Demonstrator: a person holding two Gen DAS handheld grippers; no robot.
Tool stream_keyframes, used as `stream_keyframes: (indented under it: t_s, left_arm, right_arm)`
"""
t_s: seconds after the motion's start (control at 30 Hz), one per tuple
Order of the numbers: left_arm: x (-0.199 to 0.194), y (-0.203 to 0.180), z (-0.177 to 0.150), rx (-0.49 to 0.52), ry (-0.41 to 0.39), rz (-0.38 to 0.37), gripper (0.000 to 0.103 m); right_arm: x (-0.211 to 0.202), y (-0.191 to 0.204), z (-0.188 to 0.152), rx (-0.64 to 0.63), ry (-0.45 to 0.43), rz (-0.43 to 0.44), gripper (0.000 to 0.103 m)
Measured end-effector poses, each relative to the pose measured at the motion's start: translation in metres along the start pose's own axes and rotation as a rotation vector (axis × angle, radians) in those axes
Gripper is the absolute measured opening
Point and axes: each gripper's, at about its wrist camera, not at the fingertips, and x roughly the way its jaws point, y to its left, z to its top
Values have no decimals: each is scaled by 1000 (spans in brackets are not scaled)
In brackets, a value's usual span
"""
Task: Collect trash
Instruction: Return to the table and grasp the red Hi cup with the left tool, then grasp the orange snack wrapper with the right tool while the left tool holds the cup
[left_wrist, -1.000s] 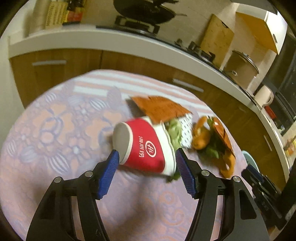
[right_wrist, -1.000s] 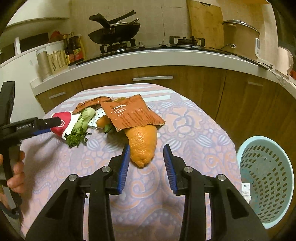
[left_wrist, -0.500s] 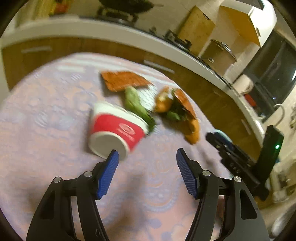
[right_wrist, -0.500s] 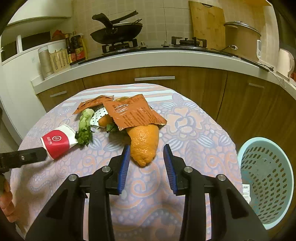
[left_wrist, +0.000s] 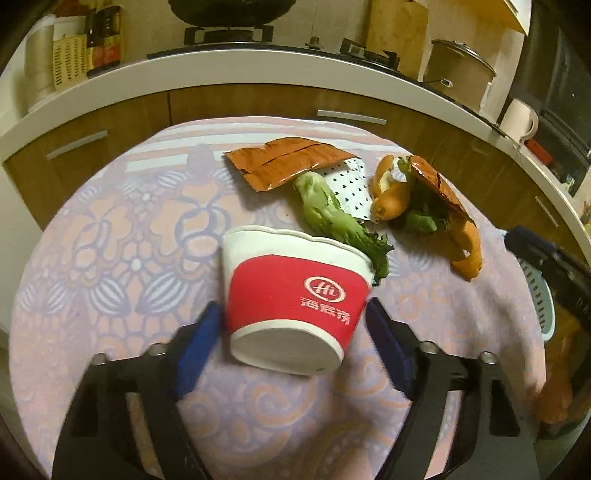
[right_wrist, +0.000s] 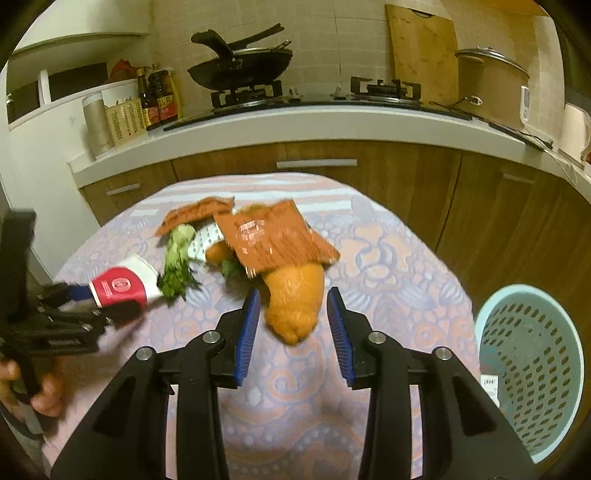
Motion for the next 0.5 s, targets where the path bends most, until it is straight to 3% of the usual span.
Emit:
stream_keyframes:
  t_s: [0.23, 0.33, 0.43, 0.5]
  left_arm:
    - [-12, -1, -5, -23, -78, 19, 67]
    - [-24, 7, -7, -63, -140, -6, 67]
    - [-31, 11, -8, -90, -182, -18, 67]
    - [-33, 11, -7, -96, -198, -24, 67]
  right_arm:
    - [17, 19, 25, -76, 10, 6, 54]
    - [31, 19, 38, -58, 28, 11, 55]
    - [46, 13, 53, -34, 41, 15, 65]
    - [64, 7, 59, -15, 75, 29, 66]
